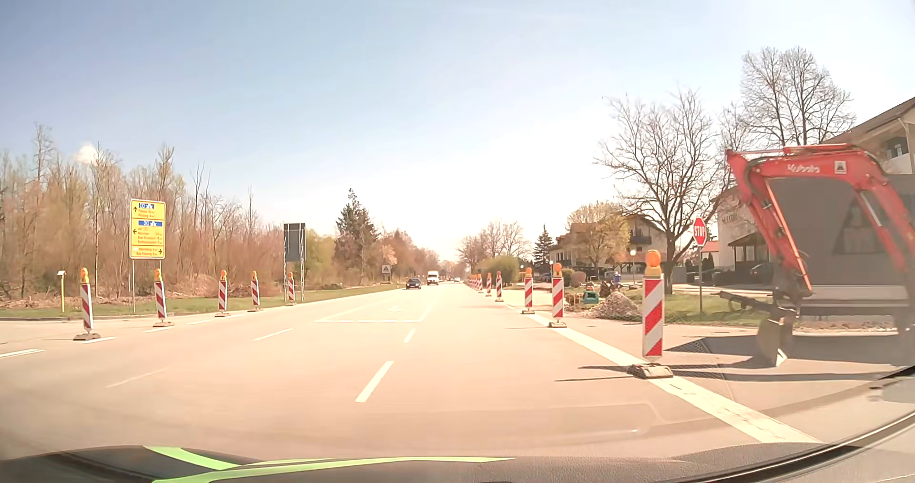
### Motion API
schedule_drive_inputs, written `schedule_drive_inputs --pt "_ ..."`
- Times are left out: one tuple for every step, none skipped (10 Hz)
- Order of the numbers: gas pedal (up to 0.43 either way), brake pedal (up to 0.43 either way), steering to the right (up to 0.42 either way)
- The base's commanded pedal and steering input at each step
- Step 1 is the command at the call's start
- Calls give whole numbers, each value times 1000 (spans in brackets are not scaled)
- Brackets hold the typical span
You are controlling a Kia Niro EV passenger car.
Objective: Follow the waypoints while adhering to traffic rules and regulations
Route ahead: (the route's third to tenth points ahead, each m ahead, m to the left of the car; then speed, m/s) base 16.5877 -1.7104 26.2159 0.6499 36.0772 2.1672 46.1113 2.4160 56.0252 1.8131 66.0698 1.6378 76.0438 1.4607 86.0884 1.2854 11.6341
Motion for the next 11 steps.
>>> schedule_drive_inputs --pt "79 0 -2" --pt "79 0 -2" --pt "79 0 -2" --pt "79 0 -2" --pt "79 0 -2" --pt "79 0 -2" --pt "79 0 -2" --pt "79 0 -2" --pt "79 0 -2" --pt "79 0 -2" --pt "79 0 -2"
